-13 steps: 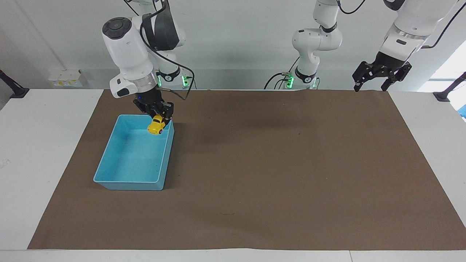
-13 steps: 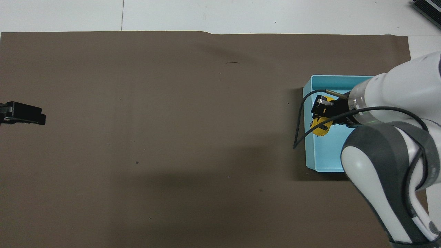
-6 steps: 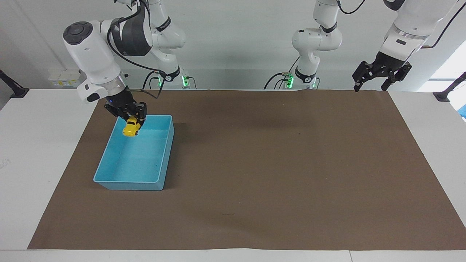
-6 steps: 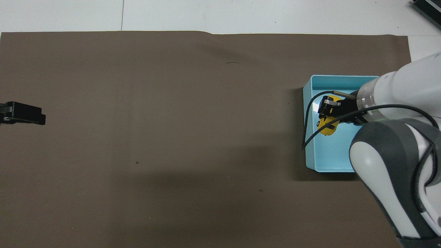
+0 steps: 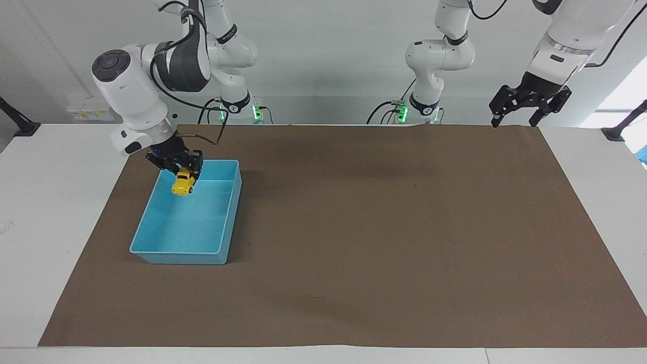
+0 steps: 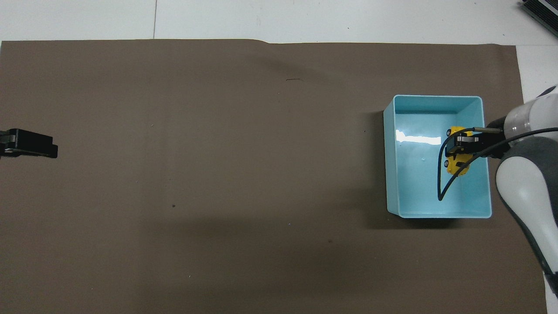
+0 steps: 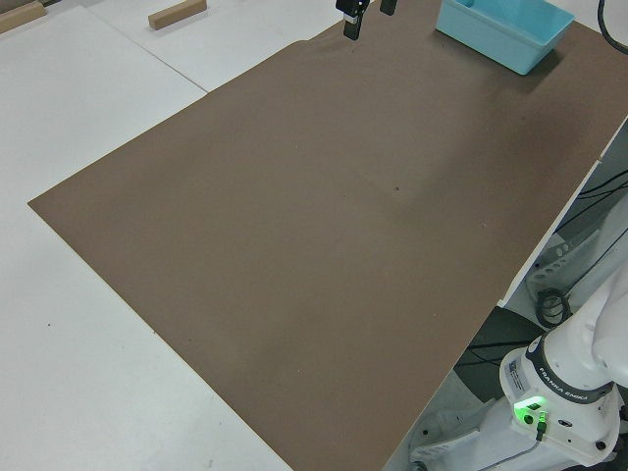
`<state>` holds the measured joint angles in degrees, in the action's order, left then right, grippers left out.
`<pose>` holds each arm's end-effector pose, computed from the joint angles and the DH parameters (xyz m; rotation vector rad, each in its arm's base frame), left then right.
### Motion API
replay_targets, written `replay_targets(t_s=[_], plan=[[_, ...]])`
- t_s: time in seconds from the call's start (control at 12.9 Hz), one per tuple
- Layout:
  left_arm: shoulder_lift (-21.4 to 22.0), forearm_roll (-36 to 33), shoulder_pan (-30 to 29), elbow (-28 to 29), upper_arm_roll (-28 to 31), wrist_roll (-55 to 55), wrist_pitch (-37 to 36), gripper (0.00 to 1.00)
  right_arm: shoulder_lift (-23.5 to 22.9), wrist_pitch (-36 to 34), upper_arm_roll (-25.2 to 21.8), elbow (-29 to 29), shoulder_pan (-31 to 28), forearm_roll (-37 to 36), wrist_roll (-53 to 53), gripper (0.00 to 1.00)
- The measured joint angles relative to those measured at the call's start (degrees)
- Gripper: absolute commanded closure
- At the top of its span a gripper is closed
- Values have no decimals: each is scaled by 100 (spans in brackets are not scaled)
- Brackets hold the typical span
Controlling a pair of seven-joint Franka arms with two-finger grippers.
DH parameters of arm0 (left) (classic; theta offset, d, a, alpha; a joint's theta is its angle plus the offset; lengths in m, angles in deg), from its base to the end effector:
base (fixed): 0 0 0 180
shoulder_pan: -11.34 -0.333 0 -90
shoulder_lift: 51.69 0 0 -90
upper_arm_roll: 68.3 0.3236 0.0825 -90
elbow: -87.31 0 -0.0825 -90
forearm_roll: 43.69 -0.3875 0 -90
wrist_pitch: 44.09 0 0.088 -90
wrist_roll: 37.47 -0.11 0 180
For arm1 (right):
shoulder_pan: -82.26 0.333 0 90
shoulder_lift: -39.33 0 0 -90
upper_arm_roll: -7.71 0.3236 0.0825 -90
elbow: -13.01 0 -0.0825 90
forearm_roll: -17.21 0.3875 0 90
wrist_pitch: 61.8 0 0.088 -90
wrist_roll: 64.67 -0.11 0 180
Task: Wind up and store yellow beetle car
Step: 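Set the car down inside the bin and open the right gripper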
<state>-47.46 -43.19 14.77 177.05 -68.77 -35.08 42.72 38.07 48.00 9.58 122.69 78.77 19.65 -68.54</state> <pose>0.5274 -0.0372 0.6664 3.1318 -0.0422 0.0348 0.5667 -0.0130 0.4816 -3.0964 0.1715 0.0321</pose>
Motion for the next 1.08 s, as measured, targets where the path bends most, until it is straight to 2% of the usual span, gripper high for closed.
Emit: replay_targets(t_s=[0.31,1.08], plan=[[0,0,0,0,0,0,0,0,-196,705,1,404,2,-63,24,100],[0,0,0,0,0,0,0,0,-641,1768,1,1130,-68,-243,372,100]])
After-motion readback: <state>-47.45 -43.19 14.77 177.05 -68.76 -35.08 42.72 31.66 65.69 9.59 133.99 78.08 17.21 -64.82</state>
